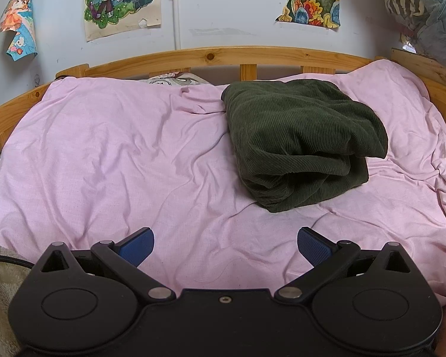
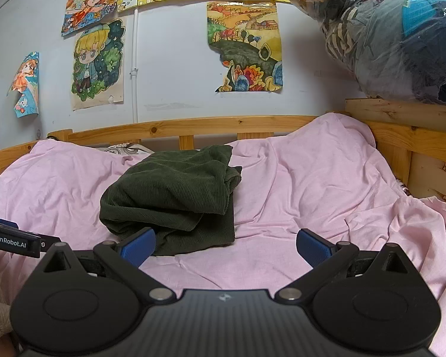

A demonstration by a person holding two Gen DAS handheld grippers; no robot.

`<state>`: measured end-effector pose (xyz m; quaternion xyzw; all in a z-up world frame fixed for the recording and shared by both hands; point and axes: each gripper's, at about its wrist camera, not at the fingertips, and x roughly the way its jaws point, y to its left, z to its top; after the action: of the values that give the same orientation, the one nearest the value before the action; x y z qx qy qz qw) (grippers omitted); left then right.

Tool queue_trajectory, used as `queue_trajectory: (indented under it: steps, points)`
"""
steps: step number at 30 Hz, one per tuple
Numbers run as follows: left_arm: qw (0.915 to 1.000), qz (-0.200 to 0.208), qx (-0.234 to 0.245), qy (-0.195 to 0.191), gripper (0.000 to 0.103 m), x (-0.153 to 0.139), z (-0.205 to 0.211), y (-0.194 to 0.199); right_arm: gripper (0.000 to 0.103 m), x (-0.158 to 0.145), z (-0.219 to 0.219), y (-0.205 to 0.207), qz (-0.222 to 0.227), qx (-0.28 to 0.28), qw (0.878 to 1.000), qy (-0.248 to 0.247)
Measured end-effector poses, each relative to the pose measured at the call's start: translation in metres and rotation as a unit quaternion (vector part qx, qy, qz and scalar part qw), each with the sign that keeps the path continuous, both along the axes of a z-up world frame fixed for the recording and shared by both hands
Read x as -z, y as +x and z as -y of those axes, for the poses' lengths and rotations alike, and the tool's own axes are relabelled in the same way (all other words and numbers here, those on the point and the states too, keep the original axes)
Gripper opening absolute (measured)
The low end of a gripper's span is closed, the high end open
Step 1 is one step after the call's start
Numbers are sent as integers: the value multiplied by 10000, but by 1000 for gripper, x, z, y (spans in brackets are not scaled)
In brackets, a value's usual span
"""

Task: Fold large clothes

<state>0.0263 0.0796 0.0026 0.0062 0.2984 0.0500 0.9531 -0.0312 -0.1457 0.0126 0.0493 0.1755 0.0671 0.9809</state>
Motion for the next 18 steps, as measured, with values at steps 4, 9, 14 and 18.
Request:
queue_trajectory:
  steps: [4,9,14,18]
  points:
    - [10000,-2,1,1,102,0,0,0,103,0,0,0,2,-7,10000,-5]
    - [10000,-5,1,3,102,1,0,0,103,0,0,0,0,-4,10000,-4]
    - [10000,-11,1,5,102,1,0,0,103,0,0,0,0,-3,10000,-5]
    - [10000,-25,14,5,102,4,-2,-2,103,0,0,0,2,-4,10000,-3]
